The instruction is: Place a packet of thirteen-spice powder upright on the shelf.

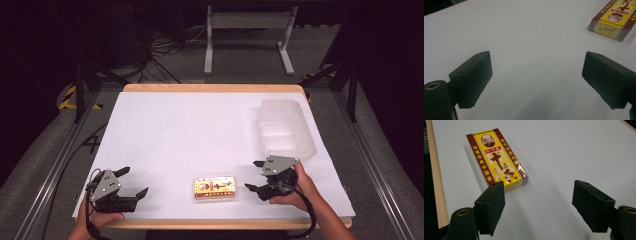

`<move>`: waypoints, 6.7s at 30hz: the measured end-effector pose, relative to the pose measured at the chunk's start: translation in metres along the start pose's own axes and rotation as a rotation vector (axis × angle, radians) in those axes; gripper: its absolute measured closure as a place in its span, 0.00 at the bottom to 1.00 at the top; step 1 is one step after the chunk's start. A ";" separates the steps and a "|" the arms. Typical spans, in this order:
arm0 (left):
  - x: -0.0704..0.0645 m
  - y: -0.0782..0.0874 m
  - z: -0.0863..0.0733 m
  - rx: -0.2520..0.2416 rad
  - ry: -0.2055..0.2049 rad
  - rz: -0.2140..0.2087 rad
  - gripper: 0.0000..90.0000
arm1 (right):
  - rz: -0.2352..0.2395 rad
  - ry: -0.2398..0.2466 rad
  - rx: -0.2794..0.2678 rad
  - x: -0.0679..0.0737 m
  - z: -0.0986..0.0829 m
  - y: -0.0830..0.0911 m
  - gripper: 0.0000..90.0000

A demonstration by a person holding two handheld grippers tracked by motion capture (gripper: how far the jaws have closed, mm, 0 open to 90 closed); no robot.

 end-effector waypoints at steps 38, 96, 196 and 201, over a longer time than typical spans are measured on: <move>-0.004 0.000 -0.003 0.021 -0.015 -0.011 0.11 | 0.341 0.323 0.200 0.089 0.086 -0.115 0.25; -0.001 0.005 -0.003 0.004 -0.004 -0.006 0.10 | 0.049 -0.003 -0.108 0.013 0.095 -0.024 0.36; 0.001 0.009 -0.004 -0.006 -0.008 -0.010 0.10 | -0.599 -0.472 -0.071 -0.180 0.024 -0.026 0.36; 0.001 0.008 -0.004 -0.003 -0.007 -0.011 0.10 | -0.610 -0.483 -0.069 -0.183 0.022 -0.029 0.36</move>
Point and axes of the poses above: each handheld gripper's, and its own axes: y roughly backward along the jaws, z roughly out of its top, x roughly to its left, the point moved 3 cm from there along -y, roughly forward along the jaws, and after that the axes turned 14 degrees about -z, right-handed, at the moved point
